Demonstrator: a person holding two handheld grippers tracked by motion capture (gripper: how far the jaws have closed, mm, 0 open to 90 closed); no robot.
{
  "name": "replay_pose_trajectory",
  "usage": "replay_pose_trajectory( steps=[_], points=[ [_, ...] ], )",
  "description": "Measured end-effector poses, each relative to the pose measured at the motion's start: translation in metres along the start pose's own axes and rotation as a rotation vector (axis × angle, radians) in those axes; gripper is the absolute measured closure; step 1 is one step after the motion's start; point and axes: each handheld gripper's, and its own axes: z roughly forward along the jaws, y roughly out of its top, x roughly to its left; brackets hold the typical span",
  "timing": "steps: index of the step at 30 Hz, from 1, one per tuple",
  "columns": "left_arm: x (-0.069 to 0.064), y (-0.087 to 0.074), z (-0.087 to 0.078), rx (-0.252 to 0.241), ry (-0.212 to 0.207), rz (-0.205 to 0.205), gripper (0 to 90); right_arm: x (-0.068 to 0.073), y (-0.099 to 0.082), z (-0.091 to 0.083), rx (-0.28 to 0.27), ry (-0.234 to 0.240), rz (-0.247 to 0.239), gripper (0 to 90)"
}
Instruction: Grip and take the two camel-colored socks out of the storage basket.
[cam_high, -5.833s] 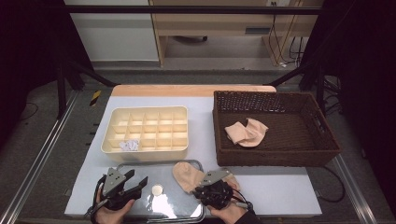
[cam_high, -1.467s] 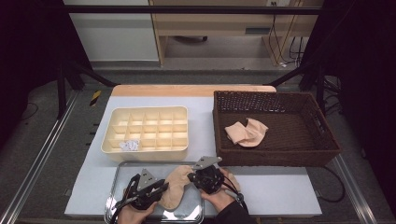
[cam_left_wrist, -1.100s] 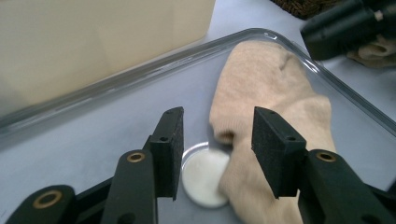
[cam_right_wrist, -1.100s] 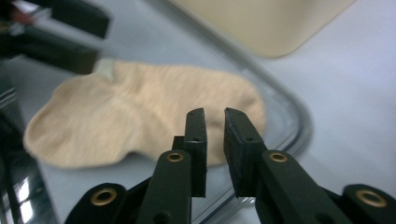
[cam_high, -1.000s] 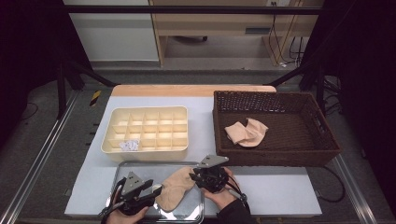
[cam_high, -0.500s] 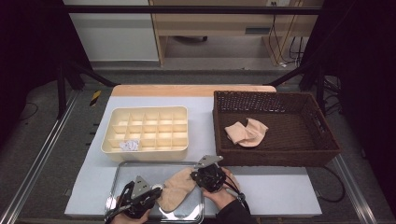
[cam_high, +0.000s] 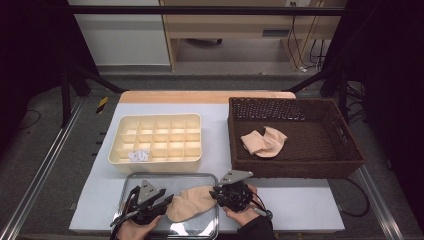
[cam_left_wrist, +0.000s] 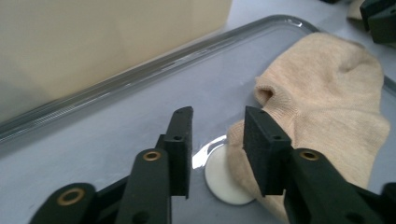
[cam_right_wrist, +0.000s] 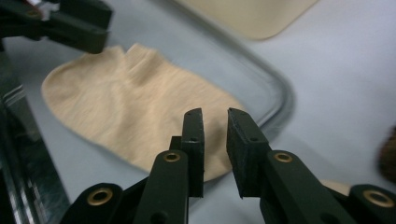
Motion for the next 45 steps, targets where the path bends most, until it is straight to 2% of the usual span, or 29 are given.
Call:
replay_pose_trajectory(
  steps=[3,6,8,13,18,20,24,29,32,35,37,41,45],
  points=[
    [-0.002,-0.006,-0.009,0.007,-0.011,-0.004,58.7,-0.009,-0.002,-0.001,-0.003,-0.044,0.018,74.7],
    [-0.007,-0.010,-0.011,0.025,-0.050,0.001,59.1,-0.013,-0.005,0.006,0.017,-0.050,0.034,74.1],
    [-0.013,-0.011,-0.008,0.039,-0.057,0.018,59.7,-0.013,-0.006,0.009,0.023,-0.041,0.032,74.0],
    [-0.019,-0.013,-0.001,0.073,-0.030,0.053,70.0,-0.008,-0.007,0.015,0.041,-0.026,0.010,76.5],
    [-0.015,-0.011,0.000,0.064,-0.035,0.062,84.1,-0.006,-0.007,0.015,0.057,-0.011,0.011,88.6],
    [-0.012,-0.009,0.002,0.058,-0.022,0.062,85.7,-0.007,-0.007,0.011,0.068,-0.003,0.016,88.9],
    [-0.004,-0.003,0.003,0.039,-0.003,0.057,86.3,-0.006,-0.008,0.001,0.054,0.020,0.032,89.1],
    [0.002,-0.004,0.009,0.053,0.000,0.048,83.7,-0.002,-0.017,0.002,0.081,0.016,0.037,86.4],
    [0.005,-0.003,0.006,0.034,0.007,0.040,78.3,-0.002,-0.016,-0.002,0.057,0.012,0.041,83.0],
    [0.010,-0.002,0.001,0.004,0.017,0.029,70.3,-0.007,-0.012,-0.015,0.000,-0.012,0.044,80.6],
    [0.014,-0.002,-0.003,-0.024,0.021,0.019,67.2,-0.014,-0.013,-0.026,-0.019,-0.050,0.045,79.7],
    [0.020,-0.002,-0.012,-0.062,0.034,0.015,64.2,-0.025,-0.020,-0.041,-0.031,-0.114,0.057,78.4],
    [0.018,-0.004,-0.012,-0.057,0.034,0.034,60.6,-0.034,-0.032,-0.052,-0.036,-0.126,0.083,76.7]
  ],
)
